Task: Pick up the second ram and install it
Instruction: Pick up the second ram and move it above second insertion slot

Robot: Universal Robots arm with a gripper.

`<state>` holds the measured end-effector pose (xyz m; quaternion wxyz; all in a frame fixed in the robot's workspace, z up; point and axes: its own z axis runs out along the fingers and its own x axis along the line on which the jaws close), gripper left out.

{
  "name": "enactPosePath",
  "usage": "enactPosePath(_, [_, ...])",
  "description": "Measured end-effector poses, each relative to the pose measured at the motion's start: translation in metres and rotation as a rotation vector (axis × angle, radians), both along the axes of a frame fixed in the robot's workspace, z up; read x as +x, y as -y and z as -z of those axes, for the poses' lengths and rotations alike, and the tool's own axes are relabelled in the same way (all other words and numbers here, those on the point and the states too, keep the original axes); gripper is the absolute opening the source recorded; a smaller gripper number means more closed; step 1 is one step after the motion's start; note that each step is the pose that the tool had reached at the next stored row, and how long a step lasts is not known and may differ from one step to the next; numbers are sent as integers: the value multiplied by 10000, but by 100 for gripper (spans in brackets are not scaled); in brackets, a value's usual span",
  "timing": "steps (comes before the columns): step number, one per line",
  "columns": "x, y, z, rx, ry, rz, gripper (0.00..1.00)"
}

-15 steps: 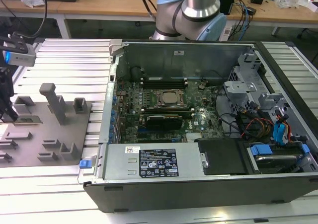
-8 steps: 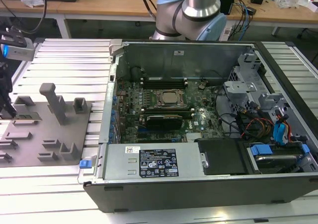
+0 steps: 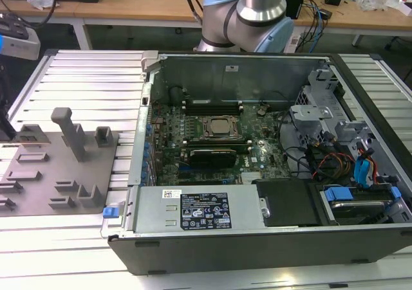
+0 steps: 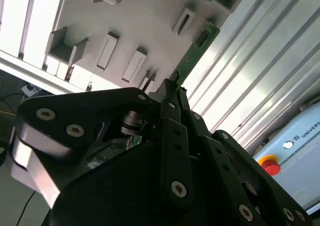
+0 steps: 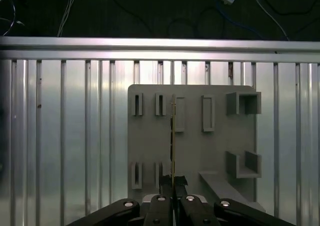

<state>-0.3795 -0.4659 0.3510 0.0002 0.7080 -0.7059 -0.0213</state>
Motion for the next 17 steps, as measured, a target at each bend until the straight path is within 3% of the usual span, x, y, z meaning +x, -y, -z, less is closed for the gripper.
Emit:
enactPosePath(2, [4,0,-44,4,-2,0,13])
enactPosePath(7, [22,-1,-275,9,-13,0,13])
enactPosePath(11, [37,-2,-377,15,-23,1,13])
enactPosePath(14, [60,-4,-501,27,-38,-1,13])
enactPosePath(17, [76,-6,-580,43,-49,-1,13])
